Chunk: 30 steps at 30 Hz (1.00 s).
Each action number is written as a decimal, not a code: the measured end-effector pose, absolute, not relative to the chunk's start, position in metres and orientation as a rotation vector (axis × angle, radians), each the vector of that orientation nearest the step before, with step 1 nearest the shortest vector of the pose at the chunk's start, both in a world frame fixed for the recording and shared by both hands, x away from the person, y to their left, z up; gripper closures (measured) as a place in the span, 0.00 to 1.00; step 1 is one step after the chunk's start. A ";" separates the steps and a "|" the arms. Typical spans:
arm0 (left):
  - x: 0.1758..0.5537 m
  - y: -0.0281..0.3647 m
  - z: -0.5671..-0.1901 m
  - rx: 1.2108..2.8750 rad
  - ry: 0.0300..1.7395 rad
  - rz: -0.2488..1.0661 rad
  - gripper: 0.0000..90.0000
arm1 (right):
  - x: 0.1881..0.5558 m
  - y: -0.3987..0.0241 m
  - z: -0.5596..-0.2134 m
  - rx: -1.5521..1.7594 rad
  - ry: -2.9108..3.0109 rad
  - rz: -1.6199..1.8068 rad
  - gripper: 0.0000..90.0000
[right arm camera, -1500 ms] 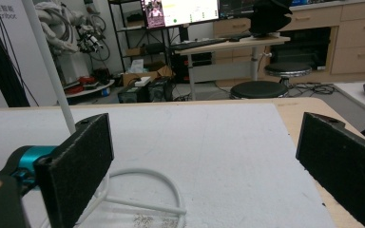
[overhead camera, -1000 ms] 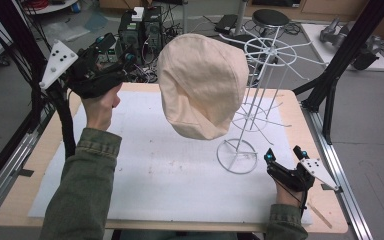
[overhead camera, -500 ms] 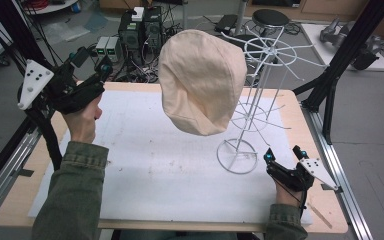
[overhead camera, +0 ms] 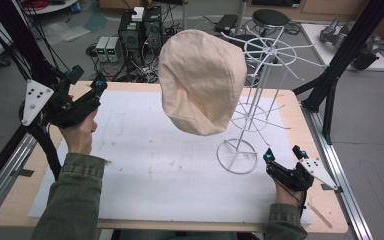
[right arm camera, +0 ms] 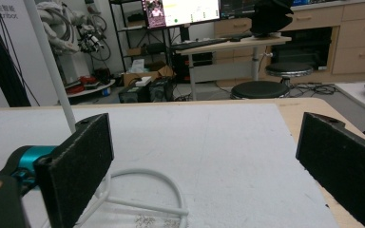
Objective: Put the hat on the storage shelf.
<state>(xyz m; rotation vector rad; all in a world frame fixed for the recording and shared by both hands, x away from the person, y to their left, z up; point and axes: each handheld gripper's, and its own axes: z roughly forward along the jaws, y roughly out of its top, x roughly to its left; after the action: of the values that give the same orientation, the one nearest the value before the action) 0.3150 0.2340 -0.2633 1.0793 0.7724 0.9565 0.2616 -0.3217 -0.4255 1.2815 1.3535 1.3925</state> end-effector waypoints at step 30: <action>0.300 0.252 -0.340 1.132 0.960 1.029 0.31 | 0.261 -0.320 -0.425 1.285 1.352 1.377 0.05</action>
<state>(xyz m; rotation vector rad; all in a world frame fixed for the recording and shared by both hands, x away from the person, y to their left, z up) 0.3003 0.2520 -0.3401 1.1315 0.9602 1.0289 0.2606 -0.3201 -0.4254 1.2851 1.3519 1.3774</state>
